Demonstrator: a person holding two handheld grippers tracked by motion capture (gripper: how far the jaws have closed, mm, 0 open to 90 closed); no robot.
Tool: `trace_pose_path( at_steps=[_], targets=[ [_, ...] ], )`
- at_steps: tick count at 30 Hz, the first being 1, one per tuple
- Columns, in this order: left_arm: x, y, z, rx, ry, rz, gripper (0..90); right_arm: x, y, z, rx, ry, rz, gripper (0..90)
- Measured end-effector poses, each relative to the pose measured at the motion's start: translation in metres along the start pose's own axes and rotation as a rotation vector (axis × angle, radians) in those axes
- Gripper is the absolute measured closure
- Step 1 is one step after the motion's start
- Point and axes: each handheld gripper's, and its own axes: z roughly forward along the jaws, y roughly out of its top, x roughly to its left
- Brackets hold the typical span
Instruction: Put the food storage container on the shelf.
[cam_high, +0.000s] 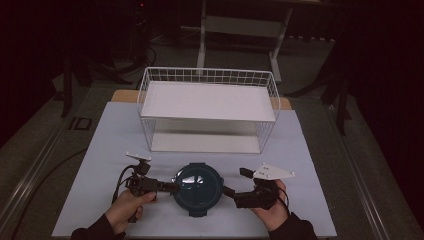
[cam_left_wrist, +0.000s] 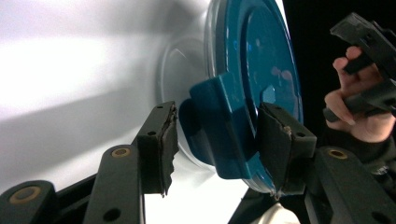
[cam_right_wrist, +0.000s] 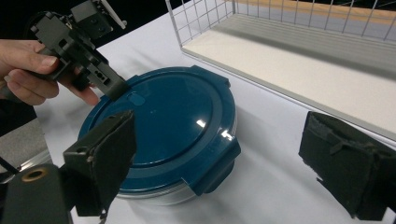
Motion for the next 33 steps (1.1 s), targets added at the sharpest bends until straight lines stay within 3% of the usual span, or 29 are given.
trace_pose_path(
  at_steps=[5,10,13,15,17,18,23,30,33],
  targets=[
    [0.008,0.001,0.001,0.018,-0.06,-0.023,51.2,-0.002,-0.001,0.001,0.012,0.005,0.01,11.3],
    [0.007,-0.001,0.0,0.006,-0.055,-0.02,52.0,-0.007,-0.003,0.004,0.04,0.031,0.059,14.4],
    [0.004,-0.002,-0.001,-0.002,-0.054,0.002,53.3,-0.011,-0.005,0.007,0.068,0.068,0.136,17.2],
    [-0.003,-0.004,-0.002,-0.007,-0.04,0.05,53.9,-0.015,-0.006,0.009,0.084,0.095,0.193,19.3],
    [-0.007,-0.006,-0.003,-0.013,-0.034,0.074,55.3,-0.019,-0.008,0.013,0.107,0.127,0.258,23.1],
    [-0.008,-0.006,-0.003,-0.015,-0.033,0.076,55.6,-0.022,-0.009,0.016,0.127,0.151,0.313,26.4],
    [-0.01,-0.011,-0.005,-0.025,-0.027,0.102,56.0,-0.027,-0.017,0.024,0.184,0.23,0.436,36.6],
    [-0.014,-0.016,-0.007,-0.026,-0.012,0.138,56.6,-0.032,-0.025,0.028,0.228,0.286,0.528,52.6],
    [-0.015,-0.017,-0.007,-0.031,-0.009,0.149,56.7,-0.032,-0.026,0.029,0.235,0.31,0.544,53.8]
  ],
)
